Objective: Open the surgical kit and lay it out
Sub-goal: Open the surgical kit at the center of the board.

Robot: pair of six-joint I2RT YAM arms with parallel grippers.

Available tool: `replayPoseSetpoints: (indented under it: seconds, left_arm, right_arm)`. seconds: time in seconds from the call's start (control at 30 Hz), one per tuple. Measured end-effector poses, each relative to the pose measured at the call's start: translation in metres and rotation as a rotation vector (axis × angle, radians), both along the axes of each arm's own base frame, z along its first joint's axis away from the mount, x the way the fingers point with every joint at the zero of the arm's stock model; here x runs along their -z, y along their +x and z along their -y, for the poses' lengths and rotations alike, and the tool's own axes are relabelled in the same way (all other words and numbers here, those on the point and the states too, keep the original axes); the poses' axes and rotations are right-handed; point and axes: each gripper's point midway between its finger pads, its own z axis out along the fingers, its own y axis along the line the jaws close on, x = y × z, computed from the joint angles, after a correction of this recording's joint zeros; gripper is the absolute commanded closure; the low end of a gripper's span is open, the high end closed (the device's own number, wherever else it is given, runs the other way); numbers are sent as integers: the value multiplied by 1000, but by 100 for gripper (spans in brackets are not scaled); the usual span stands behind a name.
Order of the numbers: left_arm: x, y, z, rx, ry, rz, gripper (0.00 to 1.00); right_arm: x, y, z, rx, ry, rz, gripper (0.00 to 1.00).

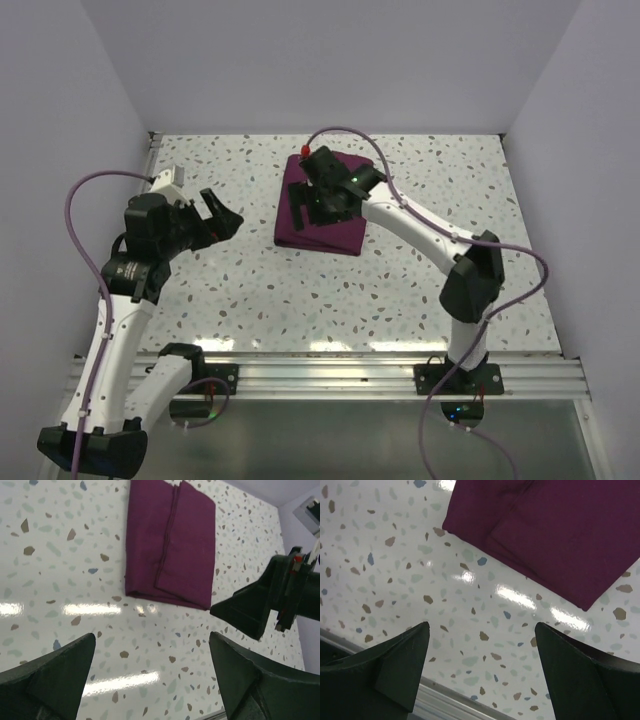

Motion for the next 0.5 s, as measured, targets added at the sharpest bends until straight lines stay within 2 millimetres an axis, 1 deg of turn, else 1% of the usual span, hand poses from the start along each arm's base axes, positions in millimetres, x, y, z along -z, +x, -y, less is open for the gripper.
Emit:
replayPoseSetpoints:
  seconds: [0.03,0.1,0.17,0.23,0.37,0.5]
  left_arm:
    - [8,-2,-2,-7,8,-30,0]
    - [17,-5,-5,-20,28,-66,0]
    - [22,-7,-8,-28,40,-87,1]
    - [26,-8,-9,-28,48,-105,1]
    - [33,-10,-9,-27,57,-138,2]
    - [38,-12,-4,-8,69,-158,1]
  right_arm:
    - [9,7,-6,4,-27,-12,11]
    - [21,24,-22,10,-58,-19,12]
    - [35,44,-41,16,-74,-14,13]
    - [53,58,-53,24,-98,-20,13]
    - [89,70,-61,41,-150,-52,14]
    - [121,73,-57,77,-208,-89,17]
